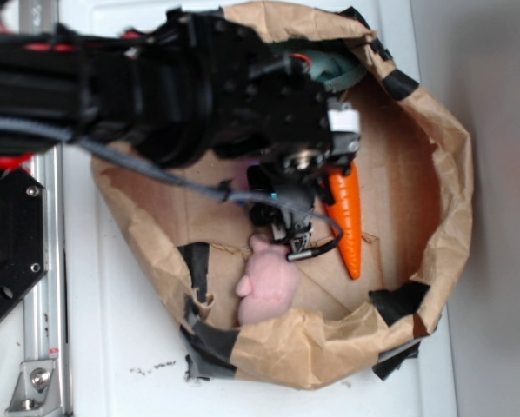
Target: Grab the black box.
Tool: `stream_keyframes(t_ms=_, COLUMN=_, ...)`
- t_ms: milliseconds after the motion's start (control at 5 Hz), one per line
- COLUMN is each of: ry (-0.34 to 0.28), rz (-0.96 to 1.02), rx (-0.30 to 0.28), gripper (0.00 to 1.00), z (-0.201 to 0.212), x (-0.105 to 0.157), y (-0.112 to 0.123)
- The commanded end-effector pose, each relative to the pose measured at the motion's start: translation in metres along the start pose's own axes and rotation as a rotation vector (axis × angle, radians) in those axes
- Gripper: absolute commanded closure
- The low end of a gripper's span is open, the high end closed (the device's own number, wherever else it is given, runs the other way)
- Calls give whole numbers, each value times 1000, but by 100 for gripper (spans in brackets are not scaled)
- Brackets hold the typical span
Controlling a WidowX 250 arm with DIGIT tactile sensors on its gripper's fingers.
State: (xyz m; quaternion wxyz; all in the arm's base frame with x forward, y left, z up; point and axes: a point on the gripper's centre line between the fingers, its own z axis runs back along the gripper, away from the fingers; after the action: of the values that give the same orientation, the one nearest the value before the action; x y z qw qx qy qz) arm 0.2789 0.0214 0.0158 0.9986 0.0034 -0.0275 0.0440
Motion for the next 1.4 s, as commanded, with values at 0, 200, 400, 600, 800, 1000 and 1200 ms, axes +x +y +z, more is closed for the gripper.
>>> stream_keyframes(t_ms=0, ry=-41, rz=-35, rx=-17, gripper=100, z=-2, x=0, y=-10)
stream_keyframes(t_ms=200, ry=-40, rz=-44, rx=-62, gripper=100, z=13, x=-6, y=-6)
stream_keyframes(t_ms=400, ry=-69, rz=-5, rx=-81, gripper=100, z=53, x=-10, y=-2)
stream_keyframes(t_ms=600, ry=-84, rz=3, rx=-96, gripper=100, z=103, x=-20, y=1)
stream_keyframes(t_ms=800, ry=-131, rz=-3, rx=-36, gripper=100, z=156, x=-67, y=6)
stream_keyframes(t_ms=1000, ry=-155, rz=18, rx=30, gripper=100, z=206, x=-77, y=3)
stream_keyframes(t_ms=1200, ry=-147, rz=77, rx=83, gripper=100, z=223, x=-78, y=5)
